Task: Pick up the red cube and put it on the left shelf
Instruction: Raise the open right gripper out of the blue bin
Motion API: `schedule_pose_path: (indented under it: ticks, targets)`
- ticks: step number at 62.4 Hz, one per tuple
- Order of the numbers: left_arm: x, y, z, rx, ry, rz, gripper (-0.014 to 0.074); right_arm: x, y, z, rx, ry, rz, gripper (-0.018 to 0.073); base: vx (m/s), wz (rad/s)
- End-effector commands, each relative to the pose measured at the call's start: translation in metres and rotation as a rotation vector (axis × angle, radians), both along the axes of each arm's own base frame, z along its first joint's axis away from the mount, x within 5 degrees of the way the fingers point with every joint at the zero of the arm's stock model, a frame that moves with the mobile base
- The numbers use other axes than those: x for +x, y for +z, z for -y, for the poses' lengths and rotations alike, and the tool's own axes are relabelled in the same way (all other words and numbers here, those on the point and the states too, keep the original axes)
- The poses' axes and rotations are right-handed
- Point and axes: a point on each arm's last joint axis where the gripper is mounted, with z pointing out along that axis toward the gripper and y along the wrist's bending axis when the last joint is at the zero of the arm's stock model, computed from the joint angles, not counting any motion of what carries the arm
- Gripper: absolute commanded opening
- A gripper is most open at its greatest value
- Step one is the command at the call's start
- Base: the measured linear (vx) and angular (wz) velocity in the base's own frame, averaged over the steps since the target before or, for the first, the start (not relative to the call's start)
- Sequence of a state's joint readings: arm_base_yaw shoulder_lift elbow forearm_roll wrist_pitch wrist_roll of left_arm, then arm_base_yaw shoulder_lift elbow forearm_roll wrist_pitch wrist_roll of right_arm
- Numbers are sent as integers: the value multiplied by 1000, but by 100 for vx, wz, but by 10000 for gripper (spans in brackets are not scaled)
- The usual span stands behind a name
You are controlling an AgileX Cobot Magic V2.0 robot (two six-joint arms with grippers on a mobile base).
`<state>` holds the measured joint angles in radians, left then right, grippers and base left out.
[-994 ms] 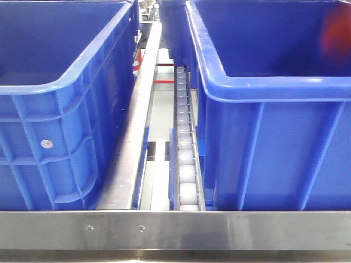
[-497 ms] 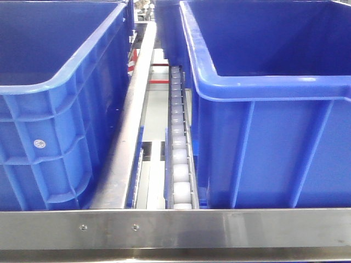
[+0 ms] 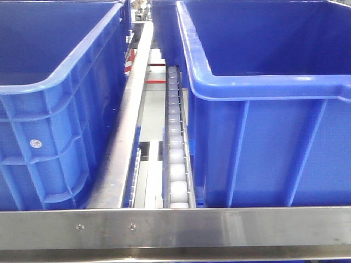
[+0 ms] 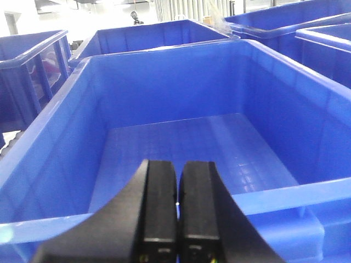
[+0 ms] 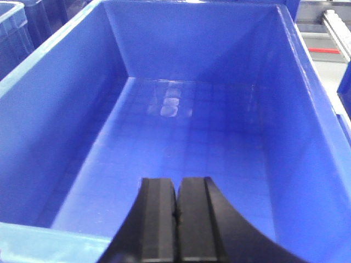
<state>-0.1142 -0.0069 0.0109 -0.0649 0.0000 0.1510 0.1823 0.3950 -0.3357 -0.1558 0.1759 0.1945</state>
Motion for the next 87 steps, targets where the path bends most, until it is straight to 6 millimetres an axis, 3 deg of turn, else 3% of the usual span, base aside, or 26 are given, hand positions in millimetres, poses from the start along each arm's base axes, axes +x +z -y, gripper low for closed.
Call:
schedule_pose_path:
  ticks: [1, 24, 32, 61, 87]
  targets:
    - [1, 0, 0, -7, -1, 53, 106, 0, 17, -1, 8, 9, 117, 57, 0, 0]
    - [1, 0, 0, -7, -1, 53, 106, 1, 15, 0, -36, 6, 102, 57, 0, 0]
    - [1, 0, 0, -7, -1, 53, 106, -13, 9, 4, -29, -12, 146, 57, 0, 0]
    - [1, 0, 0, -7, -1, 53, 106, -36, -67, 13, 10, -137, 279, 57, 0, 0]
    - [1, 0, 0, -7, -1, 53, 106, -39, -68, 14, 13, -152, 274, 57, 0, 0]
